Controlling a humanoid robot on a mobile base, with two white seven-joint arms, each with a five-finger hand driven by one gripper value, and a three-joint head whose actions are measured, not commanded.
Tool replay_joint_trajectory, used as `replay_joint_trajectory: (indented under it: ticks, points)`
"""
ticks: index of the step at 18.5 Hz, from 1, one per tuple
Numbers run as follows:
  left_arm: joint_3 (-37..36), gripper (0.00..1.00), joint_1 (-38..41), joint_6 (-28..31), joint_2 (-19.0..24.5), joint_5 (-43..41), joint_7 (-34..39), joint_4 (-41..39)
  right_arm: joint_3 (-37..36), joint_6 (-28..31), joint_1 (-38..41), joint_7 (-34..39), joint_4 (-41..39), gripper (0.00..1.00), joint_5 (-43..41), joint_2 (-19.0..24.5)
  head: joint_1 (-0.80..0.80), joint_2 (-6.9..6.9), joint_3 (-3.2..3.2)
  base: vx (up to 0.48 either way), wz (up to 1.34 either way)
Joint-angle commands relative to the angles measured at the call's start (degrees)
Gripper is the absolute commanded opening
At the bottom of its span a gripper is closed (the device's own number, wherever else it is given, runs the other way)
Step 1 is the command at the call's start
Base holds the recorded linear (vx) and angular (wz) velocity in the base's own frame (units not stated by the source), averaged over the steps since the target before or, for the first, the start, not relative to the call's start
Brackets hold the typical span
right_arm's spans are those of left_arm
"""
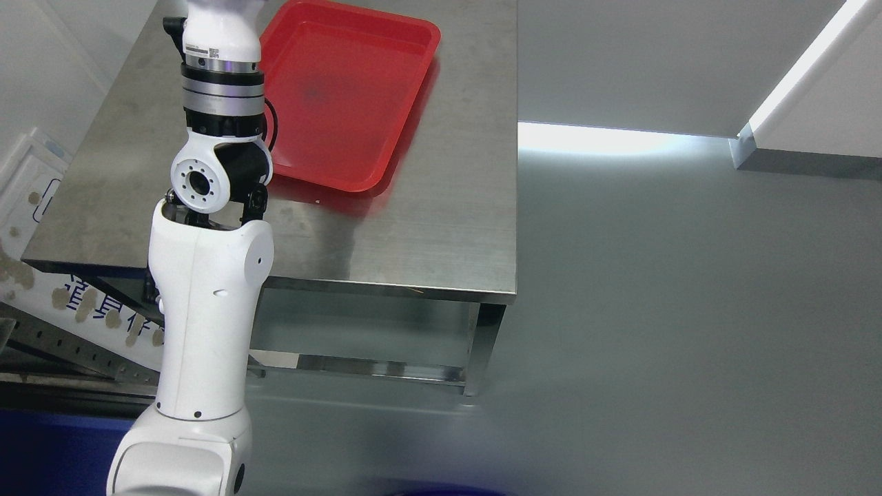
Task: Grab orange capacitor from left shelf to right desk
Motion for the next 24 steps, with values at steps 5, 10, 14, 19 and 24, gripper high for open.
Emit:
replay_joint_trajectory:
  ticks: [5, 10, 14, 19, 24]
  points:
    - [-0.02, 0.02, 0.4, 4.76, 1.0, -0.09, -0.22, 5.6, -0.7, 0.01, 1.14, 0.03, -1.0, 1.0, 0.26, -1.0, 0.0, 0.0, 0.0, 0.0, 0.0]
    - [-0.99, 0.02, 0.31, 5.2, 1.0, -0.44, -0.31, 9.74, -0.7, 0.01, 1.14, 0.03, -1.0, 1.0, 0.26, -1.0, 0.0, 0.0, 0.0, 0.0, 0.0]
    - [-0.29, 0.02, 3.12, 11.5, 1.0, -2.54, -0.22, 10.27, -0.7, 0.01, 1.14, 0.03, -1.0, 1.0, 0.26, -1.0, 0.0, 0.0, 0.0, 0.0, 0.0]
    - [0.24, 0.02, 4.18, 18.12, 1.0, -7.37, -0.22, 12.81, -0.7, 0.09, 1.14, 0.03, -1.0, 1.0, 0.26, -1.0, 0.0, 0.0, 0.0, 0.0, 0.0]
    - [-1.26, 0.02, 2.08, 17.86, 1.0, -8.61, -0.22, 19.06, -0.7, 0.01, 1.14, 0.03, -1.0, 1.0, 0.26, -1.0, 0.0, 0.0, 0.0, 0.0, 0.0]
